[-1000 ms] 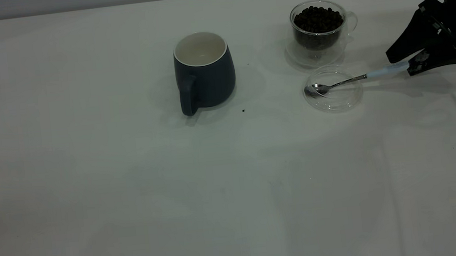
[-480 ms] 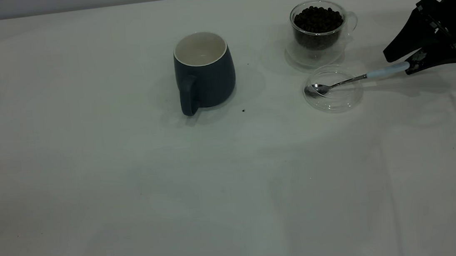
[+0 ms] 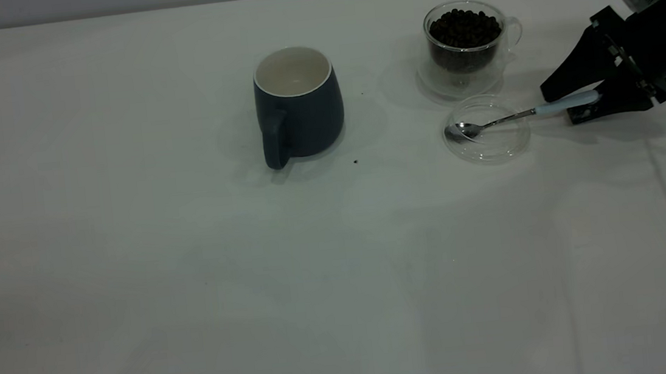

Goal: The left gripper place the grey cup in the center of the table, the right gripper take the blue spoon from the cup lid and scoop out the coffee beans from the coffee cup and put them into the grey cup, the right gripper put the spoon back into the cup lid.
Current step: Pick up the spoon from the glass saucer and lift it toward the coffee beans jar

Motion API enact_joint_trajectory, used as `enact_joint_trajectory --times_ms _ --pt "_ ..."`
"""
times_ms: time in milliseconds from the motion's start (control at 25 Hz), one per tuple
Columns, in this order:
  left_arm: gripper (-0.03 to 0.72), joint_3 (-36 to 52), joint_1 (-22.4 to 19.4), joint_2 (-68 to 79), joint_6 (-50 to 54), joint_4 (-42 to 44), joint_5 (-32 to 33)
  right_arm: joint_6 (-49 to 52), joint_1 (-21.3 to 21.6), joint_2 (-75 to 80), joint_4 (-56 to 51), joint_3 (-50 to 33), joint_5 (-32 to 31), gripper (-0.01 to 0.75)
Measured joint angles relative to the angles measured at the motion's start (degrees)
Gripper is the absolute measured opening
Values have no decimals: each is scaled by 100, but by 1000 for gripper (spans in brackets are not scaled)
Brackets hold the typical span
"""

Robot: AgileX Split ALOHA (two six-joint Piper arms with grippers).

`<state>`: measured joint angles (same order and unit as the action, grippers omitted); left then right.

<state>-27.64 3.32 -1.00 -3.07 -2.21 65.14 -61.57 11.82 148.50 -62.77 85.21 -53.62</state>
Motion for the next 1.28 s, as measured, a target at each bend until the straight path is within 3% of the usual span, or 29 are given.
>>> enact_joint_trajectory --times_ms 440,640,1040,1280 --pt "566 0 0 0 0 0 0 -40 -38 53 -106 0 -98 551" --pt "566 0 0 0 -6 0 0 -47 -38 53 -106 0 -175 451" --pt "566 0 0 0 -6 0 0 -153 -38 53 -71 0 -715 128" --pt "566 0 0 0 -6 0 0 -164 -38 -39 40 0 -838 102"
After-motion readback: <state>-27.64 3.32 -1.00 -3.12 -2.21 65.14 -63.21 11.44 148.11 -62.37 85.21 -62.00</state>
